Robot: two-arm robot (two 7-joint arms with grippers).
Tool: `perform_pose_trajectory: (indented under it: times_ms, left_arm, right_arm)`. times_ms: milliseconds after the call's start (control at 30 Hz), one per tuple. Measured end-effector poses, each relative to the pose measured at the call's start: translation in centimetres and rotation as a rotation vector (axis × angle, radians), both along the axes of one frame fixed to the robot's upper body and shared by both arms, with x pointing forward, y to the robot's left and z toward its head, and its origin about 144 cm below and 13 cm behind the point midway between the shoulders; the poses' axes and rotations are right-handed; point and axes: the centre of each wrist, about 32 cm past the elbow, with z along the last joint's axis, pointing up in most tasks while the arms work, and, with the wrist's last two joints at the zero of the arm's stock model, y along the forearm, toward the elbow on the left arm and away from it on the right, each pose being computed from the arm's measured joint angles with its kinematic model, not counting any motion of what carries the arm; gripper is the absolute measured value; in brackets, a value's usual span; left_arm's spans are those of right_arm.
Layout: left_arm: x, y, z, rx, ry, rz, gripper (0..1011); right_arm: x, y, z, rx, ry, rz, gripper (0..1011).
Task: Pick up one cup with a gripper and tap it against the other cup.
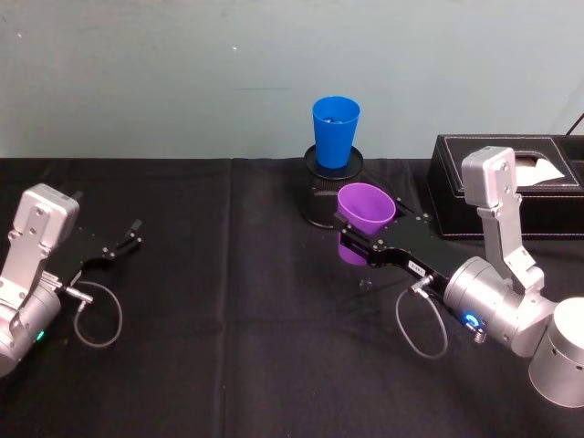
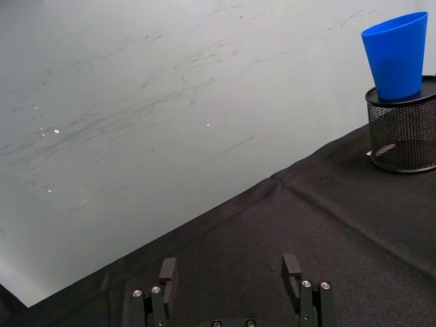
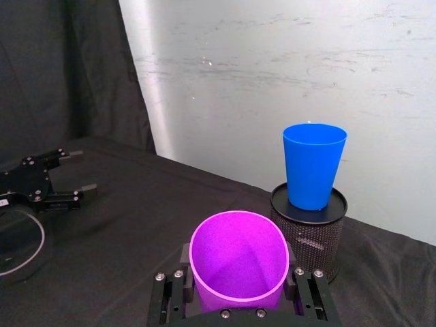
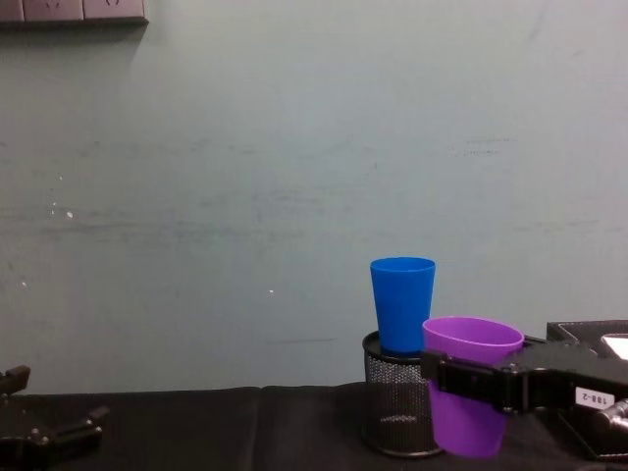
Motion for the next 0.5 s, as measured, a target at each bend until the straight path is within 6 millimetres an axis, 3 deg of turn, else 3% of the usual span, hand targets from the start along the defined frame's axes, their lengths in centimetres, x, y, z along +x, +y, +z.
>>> perform_pose_trajectory:
  times_ms: [500]
  left_arm:
    - [0.0,0.0,0.0,0.0,0.0,0.0,1000]
  right_arm:
    - [0.0,0.0,0.0,0.0,0.0,0.0,718]
